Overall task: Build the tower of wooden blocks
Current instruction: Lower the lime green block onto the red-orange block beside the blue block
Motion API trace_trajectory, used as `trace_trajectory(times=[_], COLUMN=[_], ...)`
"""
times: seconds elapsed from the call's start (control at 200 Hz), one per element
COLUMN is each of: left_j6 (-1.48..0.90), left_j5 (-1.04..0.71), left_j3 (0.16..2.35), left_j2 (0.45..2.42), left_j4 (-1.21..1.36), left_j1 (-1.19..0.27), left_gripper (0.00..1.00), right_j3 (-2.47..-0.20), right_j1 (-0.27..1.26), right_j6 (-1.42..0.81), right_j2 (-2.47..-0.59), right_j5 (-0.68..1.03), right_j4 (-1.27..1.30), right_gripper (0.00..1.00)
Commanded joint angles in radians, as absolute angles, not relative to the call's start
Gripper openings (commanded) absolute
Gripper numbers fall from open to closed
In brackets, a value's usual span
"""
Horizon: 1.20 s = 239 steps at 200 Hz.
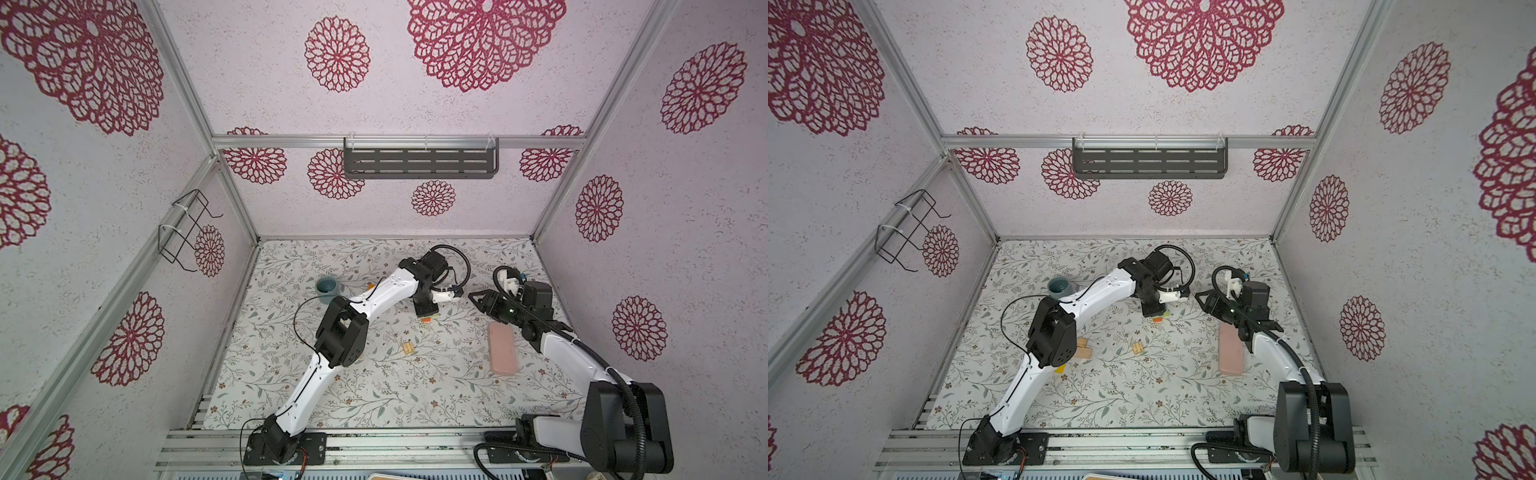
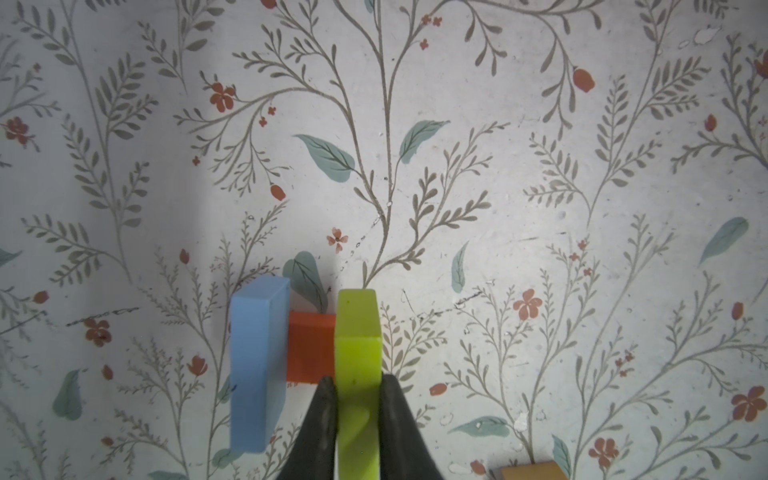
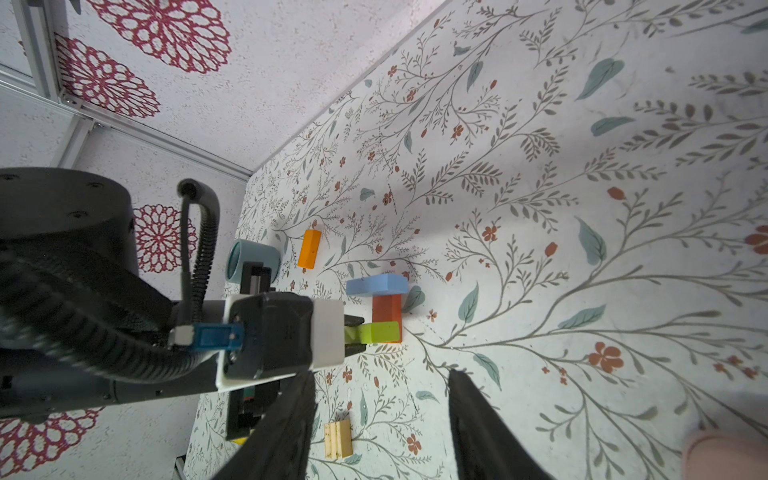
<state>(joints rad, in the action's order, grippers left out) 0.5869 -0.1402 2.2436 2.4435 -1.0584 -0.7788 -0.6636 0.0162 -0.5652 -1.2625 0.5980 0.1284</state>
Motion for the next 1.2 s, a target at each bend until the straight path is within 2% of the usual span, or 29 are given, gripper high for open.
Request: trace_trajectory(times=[0.0, 1.191], left_j6=[0.624, 0.63], left_j5=[-0.137, -0.12], left_j3=[2.266, 2.216], left_j2=[2.464, 2.462], left_j4=[-1.049, -1.027], left_j1=[-0.781, -0.78], left_gripper=[0.16, 0.16], right_j3=[-0.669, -0.671], right_j1=[0.02, 0.021], right_j6=[-0.539, -0.549], right_j2=[-1.263, -1.295], right_j5=[0.59, 0.601], right_j4=[0.157, 0.183], right_gripper=[0.54, 0.54])
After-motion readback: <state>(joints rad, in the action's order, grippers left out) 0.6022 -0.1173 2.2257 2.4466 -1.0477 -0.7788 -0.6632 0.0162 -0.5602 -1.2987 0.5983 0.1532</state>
